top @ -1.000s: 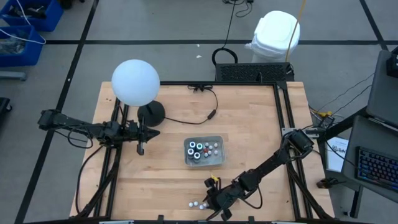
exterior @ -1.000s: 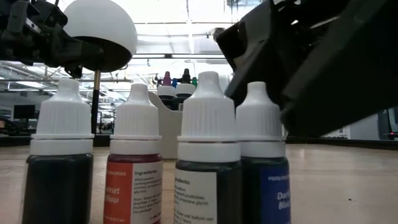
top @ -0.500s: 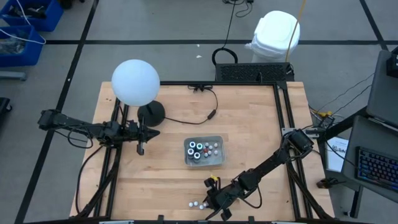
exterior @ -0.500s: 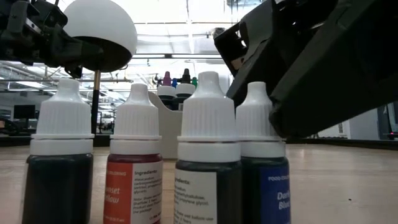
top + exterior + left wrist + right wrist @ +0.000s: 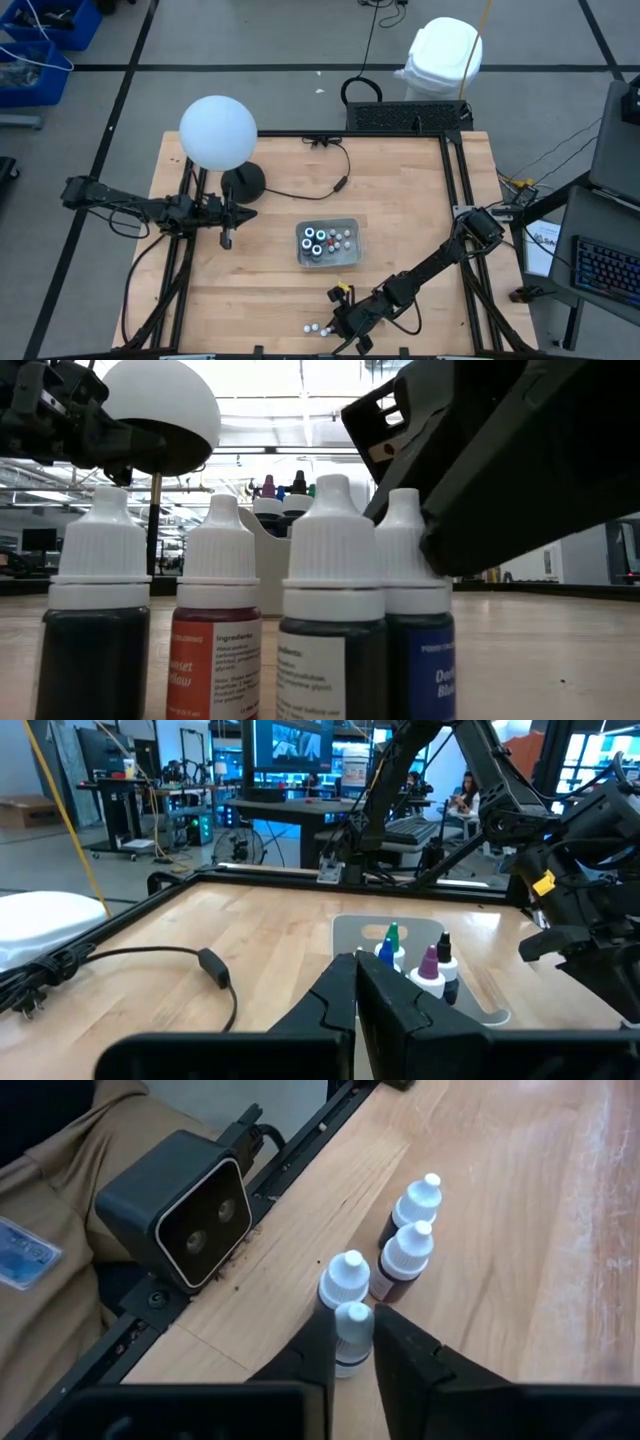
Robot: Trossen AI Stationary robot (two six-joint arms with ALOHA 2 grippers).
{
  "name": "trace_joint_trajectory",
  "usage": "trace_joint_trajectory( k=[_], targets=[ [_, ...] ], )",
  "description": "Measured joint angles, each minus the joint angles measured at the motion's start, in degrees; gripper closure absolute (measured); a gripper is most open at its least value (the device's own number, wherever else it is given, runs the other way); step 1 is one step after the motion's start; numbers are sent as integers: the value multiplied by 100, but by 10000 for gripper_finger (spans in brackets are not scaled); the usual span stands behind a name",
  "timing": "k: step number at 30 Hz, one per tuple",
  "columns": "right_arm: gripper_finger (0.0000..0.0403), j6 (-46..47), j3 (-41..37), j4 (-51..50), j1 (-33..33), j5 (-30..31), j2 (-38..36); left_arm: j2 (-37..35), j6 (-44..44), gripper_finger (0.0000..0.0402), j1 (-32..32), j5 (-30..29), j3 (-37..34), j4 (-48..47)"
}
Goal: Pick & Place food coloring
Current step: Put the small dark blue food coloring bottle into the gray bin
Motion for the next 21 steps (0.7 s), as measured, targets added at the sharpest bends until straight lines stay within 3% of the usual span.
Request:
trace_joint_trajectory(
  k=[13, 21],
  targets=[
    [359, -170, 0, -41, -28, 337, -68, 2, -1, 385, 0, -1, 0, -34],
    [359, -333, 0, -887, -61, 698, -783, -1, -1, 385, 0, -7, 0, -70]
  ],
)
